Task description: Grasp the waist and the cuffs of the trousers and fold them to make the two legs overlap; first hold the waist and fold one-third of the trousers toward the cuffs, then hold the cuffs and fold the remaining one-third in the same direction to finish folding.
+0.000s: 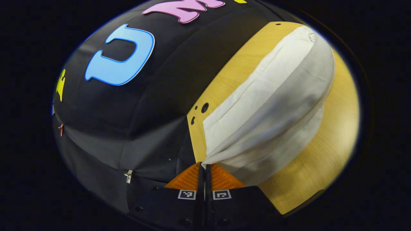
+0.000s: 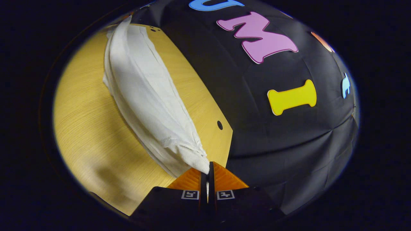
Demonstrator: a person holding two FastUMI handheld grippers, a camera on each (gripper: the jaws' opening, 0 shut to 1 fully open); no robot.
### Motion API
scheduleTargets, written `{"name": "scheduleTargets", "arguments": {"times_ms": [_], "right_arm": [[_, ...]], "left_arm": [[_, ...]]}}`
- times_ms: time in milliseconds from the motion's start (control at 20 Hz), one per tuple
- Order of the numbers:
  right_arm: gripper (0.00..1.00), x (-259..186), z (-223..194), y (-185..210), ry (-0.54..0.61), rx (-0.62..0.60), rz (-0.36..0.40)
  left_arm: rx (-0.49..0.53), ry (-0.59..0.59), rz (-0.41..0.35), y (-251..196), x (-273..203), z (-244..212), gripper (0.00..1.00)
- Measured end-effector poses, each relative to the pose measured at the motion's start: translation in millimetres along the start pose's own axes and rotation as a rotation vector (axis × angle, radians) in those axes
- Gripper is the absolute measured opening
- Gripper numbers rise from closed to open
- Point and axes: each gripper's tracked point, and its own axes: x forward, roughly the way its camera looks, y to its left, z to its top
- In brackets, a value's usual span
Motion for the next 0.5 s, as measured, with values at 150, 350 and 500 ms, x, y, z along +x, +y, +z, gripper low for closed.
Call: {"name": "scheduleTargets", "arguments": {"times_ms": [150, 350, 500], "right_arm": [[0.05, 32, 6, -5, 0.03, 0.031, -0.033], [0.05, 71, 6, 6, 0.075, 0.027, -0.018], [0.05, 108, -3, 24, 0.125, 0.02, 0.019]], "left_arm": [[-0.011, 0.006, 0.008, 2, 27, 17, 0.05], [0.019, 0.032, -0.005, -15, 66, 25, 0.05], [0.066, 0.053, -0.035, -34, 94, 25, 0.05]]}}
